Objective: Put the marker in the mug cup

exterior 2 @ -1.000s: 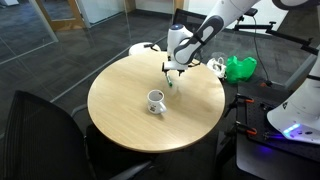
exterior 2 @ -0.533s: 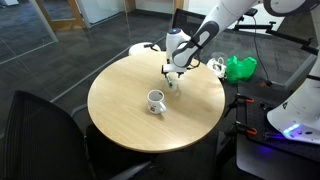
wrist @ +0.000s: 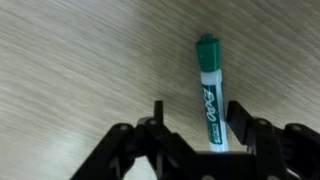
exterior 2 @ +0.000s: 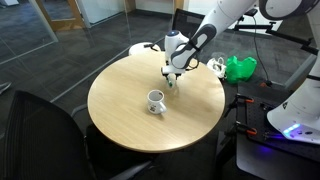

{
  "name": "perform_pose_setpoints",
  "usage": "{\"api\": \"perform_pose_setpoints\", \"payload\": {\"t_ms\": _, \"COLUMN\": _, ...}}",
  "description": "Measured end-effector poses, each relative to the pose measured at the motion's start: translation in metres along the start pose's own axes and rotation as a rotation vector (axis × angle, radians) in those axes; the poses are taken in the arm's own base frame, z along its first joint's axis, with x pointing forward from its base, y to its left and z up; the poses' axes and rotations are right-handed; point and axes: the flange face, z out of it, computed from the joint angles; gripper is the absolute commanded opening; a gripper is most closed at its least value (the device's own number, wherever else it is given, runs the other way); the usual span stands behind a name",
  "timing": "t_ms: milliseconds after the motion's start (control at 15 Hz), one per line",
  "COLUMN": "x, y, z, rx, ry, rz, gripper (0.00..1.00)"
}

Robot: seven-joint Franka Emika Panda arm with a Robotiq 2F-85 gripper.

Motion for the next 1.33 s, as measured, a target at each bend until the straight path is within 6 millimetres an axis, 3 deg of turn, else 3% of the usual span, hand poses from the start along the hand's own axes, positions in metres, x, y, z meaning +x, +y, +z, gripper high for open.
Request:
{"api": "perform_pose_setpoints", "payload": {"t_ms": 333, "x": 0.000, "y": -0.002, "z": 0.002, "rx": -0.001, "ry": 0.000, "rz": -0.003, "gripper": 0.01}}
{"api": "perform_pose_setpoints", "payload": {"t_ms": 800, "x": -0.006, "y": -0.008, "z": -0.008, "rx": -0.015, "ry": -0.009, "rz": -0.097, "gripper": 0.05}}
{"api": "perform_pose_setpoints", "payload": {"t_ms": 1000, "x": -0.012, "y": -0.015, "z": -0.035, "rx": -0.001, "ry": -0.008, "rz": -0.166, "gripper": 0.05}}
{"api": "perform_pose_setpoints", "payload": {"t_ms": 1333, "x": -0.023, "y": -0.016, "z": -0.111, "rx": 0.019, "ry": -0.003, "rz": -0.257, "gripper": 0.05}}
